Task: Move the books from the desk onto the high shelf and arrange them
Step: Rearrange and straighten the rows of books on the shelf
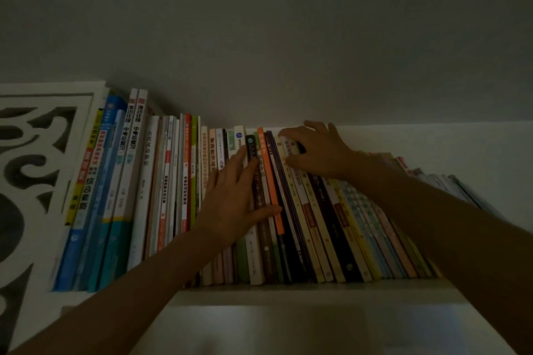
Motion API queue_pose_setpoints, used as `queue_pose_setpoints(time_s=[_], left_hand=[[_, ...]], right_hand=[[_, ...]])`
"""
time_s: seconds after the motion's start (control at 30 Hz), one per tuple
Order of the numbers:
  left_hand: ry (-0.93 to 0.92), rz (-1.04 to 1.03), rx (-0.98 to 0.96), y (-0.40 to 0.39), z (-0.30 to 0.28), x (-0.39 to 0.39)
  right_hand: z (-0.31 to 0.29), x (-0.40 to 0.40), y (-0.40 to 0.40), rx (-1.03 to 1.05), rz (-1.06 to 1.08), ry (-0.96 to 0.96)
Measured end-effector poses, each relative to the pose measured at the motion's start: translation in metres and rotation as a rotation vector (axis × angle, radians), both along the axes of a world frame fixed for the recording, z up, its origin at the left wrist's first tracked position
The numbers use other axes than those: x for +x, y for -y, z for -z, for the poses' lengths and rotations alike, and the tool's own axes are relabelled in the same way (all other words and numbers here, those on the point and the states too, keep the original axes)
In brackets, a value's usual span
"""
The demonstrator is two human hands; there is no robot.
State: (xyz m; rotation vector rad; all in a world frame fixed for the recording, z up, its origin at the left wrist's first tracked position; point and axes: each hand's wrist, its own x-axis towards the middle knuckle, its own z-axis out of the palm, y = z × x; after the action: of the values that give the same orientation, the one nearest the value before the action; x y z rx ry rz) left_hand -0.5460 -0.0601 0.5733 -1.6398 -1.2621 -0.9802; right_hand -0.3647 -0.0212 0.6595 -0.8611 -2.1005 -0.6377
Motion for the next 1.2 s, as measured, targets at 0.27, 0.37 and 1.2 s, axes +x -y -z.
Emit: queue_pose_setpoints(time_s=[0.27,0.37,1.2], left_hand=[[-0.028,-0.059,0.023,-0.008,0.013,-0.005],[-0.067,-0.137,0.043,-0.006,0.019,-0.007],[0.022,-0.151,-0.013,-0.009,0.02,0.015]], right_hand=[[0.022,-0.018,-0.008,0.142,-0.077,-0.167],[0.014,-0.024,-0.002,0.191,-0.027,-0.19],[0.0,-0.03,-0.013,0.17,-0.131,-0.103]])
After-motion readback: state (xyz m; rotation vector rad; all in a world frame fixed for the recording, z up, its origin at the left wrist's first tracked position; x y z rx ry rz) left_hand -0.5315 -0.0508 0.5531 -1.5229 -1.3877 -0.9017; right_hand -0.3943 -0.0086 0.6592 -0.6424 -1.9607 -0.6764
